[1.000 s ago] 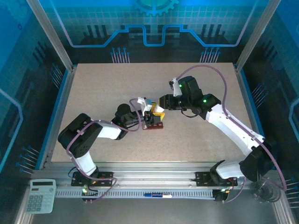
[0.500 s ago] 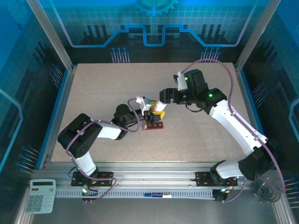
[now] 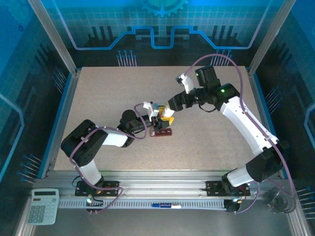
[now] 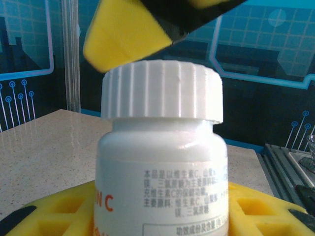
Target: Sort the pills into containers
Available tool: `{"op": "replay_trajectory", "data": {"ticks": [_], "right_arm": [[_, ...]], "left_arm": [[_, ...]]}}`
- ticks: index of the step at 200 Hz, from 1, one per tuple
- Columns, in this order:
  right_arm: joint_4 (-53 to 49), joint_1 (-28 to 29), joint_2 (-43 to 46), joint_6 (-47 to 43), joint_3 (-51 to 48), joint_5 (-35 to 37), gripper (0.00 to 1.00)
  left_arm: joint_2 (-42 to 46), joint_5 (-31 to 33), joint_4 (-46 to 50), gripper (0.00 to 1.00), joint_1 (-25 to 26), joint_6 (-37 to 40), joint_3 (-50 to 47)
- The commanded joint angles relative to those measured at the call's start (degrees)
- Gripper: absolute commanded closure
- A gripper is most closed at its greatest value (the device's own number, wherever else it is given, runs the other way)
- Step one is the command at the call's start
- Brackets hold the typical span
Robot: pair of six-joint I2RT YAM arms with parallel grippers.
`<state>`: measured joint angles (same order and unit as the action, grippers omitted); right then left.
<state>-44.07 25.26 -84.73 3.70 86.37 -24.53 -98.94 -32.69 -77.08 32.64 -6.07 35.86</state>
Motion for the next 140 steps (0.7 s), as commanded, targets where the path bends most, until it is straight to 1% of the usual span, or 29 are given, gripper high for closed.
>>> {"op": "replay_trajectory", "data": {"ticks": [1,29,81,104,117,140], "right_arm": [[-3.0,-0.6,-1.0,-3.4,1.9,-2.4,0.21],[-2.7,-0.4,-1.5,-3.1,1.9,-3.2,0.24],[-2.9,0.2,-2.4,-3.1,2.1,-3.7,0.25],[-3.1,0.4,-3.2,-3.0,2.4,-3.6,0.28],[-3.1,0.5,-3.5,-3.1,2.5,-3.6,0.3],[-3.1,0.6,-3.9,-2.9,2.6,-3.7,0.41]], "left_arm": [[2.0,-1.1,-3.2,1.0,0.4,0.1,0.9],[2.0,-1.1,-3.2,1.0,0.4,0.1,0.8],[2.0,-1.1,-3.2,1.0,0.4,0.2,0.7],[2.1,-1.1,-3.2,1.0,0.4,0.2,0.7],[2.1,-1.1,-3.2,1.0,0.3,0.2,0.7],[2.1,-1.0,-3.2,1.0,0.4,0.2,0.7]]}}
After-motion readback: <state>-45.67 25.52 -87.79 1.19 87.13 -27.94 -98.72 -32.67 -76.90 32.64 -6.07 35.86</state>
